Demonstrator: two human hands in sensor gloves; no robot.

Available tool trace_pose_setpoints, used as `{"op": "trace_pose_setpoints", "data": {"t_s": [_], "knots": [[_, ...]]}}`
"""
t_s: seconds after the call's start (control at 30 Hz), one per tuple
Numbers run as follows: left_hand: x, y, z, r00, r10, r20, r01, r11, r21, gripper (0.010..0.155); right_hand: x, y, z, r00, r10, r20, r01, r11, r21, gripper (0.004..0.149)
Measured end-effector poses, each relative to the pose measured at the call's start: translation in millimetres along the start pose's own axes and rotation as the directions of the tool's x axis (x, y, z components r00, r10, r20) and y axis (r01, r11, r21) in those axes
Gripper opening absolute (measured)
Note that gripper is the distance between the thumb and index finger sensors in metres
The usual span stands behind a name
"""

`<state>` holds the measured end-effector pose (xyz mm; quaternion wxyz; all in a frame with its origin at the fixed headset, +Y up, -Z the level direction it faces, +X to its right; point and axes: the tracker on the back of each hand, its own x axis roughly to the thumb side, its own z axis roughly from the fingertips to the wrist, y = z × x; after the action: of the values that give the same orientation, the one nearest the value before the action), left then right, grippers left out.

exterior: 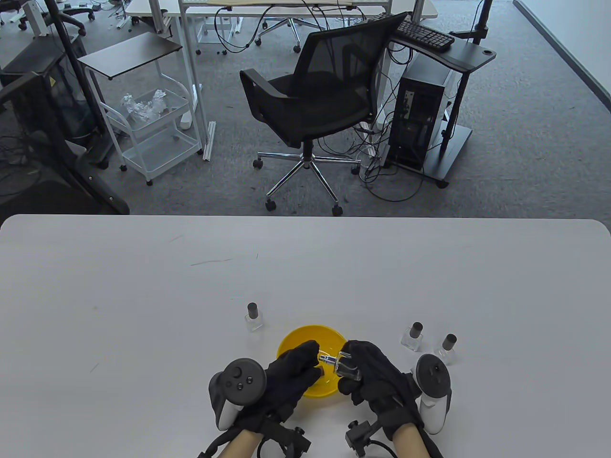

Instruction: Assemble perfume bottles from components

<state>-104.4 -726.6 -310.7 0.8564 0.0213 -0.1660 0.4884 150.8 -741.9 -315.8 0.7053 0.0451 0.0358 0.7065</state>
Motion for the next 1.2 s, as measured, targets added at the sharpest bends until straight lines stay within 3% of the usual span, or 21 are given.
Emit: {"op": "trace_pose_setpoints", "data": {"t_s": [0.23, 0.43, 0.67, 0.8, 0.93, 1.2], "knots": [[9, -14, -19, 0.968, -0.247, -0.038, 0.242, 0.965, -0.096, 0.055, 2, -14, 0, 0.998, -0.056, 0.018, 0.057, 0.997, -0.059, 0.048], [11, -28, -38, 0.882, -0.467, -0.06, 0.447, 0.87, -0.208, 0.054, 2, -22, 1, 0.994, -0.103, 0.03, 0.105, 0.991, -0.087, 0.049], [8, -45, -54, 0.789, -0.609, -0.08, 0.558, 0.765, -0.323, 0.055, 1, -27, 2, 0.991, -0.13, 0.028, 0.132, 0.986, -0.101, 0.049], [4, -55, -61, 0.709, -0.701, -0.078, 0.623, 0.675, -0.396, 0.057, 2, -29, 2, 0.989, -0.142, 0.03, 0.144, 0.984, -0.105, 0.049], [-3, -60, -64, 0.682, -0.726, -0.087, 0.627, 0.642, -0.441, 0.057, 3, -29, 2, 0.989, -0.148, 0.03, 0.15, 0.983, -0.107, 0.05], [-7, -64, -64, 0.65, -0.756, -0.075, 0.662, 0.612, -0.433, 0.057, 3, -30, 2, 0.988, -0.152, 0.026, 0.154, 0.982, -0.111, 0.05]]}}
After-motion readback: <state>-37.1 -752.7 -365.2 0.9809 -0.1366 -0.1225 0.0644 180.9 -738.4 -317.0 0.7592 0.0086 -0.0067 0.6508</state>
